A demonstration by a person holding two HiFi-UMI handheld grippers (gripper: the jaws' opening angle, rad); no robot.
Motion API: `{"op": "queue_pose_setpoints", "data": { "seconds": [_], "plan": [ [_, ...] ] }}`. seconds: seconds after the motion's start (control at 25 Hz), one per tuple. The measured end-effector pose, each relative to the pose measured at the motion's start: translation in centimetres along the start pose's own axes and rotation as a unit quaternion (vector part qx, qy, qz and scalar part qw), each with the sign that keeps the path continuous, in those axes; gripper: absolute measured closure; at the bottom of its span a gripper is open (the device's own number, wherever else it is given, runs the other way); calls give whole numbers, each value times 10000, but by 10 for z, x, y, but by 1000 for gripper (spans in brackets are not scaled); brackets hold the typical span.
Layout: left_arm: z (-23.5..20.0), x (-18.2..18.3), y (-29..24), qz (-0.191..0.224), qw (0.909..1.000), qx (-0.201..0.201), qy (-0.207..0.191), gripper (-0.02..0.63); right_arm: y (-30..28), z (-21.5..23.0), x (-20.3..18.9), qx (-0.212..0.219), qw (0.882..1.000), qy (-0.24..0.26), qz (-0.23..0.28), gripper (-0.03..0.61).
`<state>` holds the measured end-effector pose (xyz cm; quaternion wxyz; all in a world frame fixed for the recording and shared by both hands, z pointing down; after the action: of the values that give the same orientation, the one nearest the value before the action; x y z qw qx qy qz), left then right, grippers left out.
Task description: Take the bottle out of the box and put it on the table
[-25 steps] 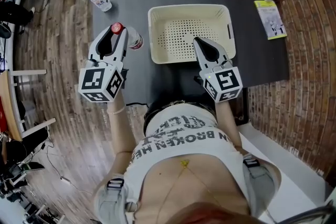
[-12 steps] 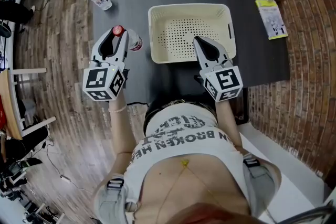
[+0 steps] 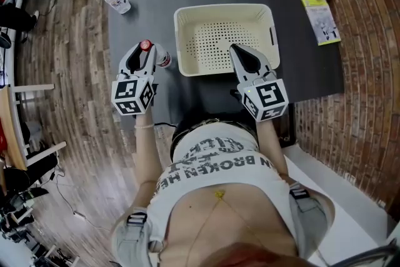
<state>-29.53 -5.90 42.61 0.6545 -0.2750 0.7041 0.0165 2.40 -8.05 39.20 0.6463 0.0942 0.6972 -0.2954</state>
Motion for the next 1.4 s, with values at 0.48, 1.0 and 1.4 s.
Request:
{"op": "queue_pose_setpoints", "data": {
  "seconds": [0.48,1.0,1.4],
  "plan": [
    [8,-36,-4,-265,9995,71,-150,468,-2,1,0,7,10000,26,-44,569],
    [10,-39,-1,-248,9996,51,-133,468,-4,-1,-3,72,9999,24,-94,569],
    [9,-42,-1,-156,9999,65,-34,468,-3,0,-2,37,9999,43,-99,569]
  ]
}}
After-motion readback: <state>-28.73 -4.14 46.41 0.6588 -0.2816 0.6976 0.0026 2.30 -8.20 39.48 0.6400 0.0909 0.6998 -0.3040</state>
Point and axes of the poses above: the fingertips, and each gripper's own axes: y backward along the fingers, z to its right, x out of its top, the point moved 10 cm from there along y, backward along the fingers, and after that the axes turned 10 degrees about -x, right-handed, at the moved point
